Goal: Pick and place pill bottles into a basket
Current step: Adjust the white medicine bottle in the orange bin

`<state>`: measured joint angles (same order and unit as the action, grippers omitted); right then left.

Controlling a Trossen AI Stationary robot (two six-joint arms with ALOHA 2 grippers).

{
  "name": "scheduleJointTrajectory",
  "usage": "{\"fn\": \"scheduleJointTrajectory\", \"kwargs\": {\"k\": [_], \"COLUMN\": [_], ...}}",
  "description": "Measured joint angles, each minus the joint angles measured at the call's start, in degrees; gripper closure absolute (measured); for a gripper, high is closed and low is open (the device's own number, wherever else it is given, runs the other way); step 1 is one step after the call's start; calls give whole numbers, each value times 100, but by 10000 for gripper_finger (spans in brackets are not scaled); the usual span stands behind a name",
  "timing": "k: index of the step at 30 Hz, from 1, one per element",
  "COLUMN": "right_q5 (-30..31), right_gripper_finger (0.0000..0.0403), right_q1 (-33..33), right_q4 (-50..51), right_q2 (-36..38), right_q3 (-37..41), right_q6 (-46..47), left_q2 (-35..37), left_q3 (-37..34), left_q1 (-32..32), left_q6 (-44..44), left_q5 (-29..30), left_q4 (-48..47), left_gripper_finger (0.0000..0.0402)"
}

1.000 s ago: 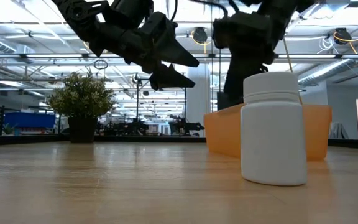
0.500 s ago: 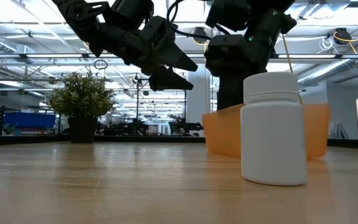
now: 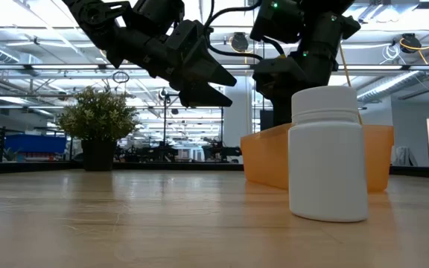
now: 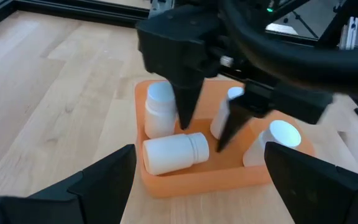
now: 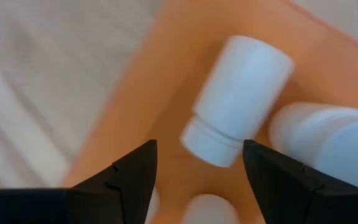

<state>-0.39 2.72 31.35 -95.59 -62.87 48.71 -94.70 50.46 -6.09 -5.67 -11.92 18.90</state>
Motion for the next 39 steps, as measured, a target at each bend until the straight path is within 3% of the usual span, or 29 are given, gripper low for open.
{"fn": "scheduleJointTrajectory", "kwargs": {"k": [9,20,39], "right_q5": [317,264,357], "right_gripper_finger": [177,177,181], "right_q1": [0,2,-90], "right_q4": [171,58,-400], "right_q2": [-74,-559,-523], "right_q3": [-7,-13,-7], "right_q6": [-121,-286,-311], "left_q2": [0,0,0], "left_q3": [0,0,-1], "left_q1": [0,0,0], "left_q6": [0,-2,48], "left_q5": [0,2,9], "left_q4": [9,22,-38], "left_gripper_finger": [41,41,41]}}
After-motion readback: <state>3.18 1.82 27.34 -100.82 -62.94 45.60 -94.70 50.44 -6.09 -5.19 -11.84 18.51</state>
